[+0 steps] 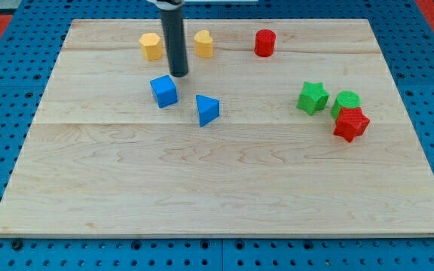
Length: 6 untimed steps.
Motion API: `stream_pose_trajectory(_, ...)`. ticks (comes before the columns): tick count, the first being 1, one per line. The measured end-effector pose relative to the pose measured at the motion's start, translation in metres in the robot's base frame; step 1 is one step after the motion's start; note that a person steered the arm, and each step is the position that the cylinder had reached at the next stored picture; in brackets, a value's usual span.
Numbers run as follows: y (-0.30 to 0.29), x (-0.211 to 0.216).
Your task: Point your arm towards bottom right side of board
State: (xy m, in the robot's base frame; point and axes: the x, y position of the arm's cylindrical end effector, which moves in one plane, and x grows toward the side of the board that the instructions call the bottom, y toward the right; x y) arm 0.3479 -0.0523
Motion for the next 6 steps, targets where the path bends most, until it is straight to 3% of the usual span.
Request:
stream_pose_trajectory(2, 0.103, 0.093)
stream_pose_trajectory(3, 0.15, 0.163)
stream_pose_trajectory(4, 0.233, 0.212)
stream_pose_trajectory(5, 0.302, 0.186)
stream_pose_trajectory(6, 0.316, 0.157)
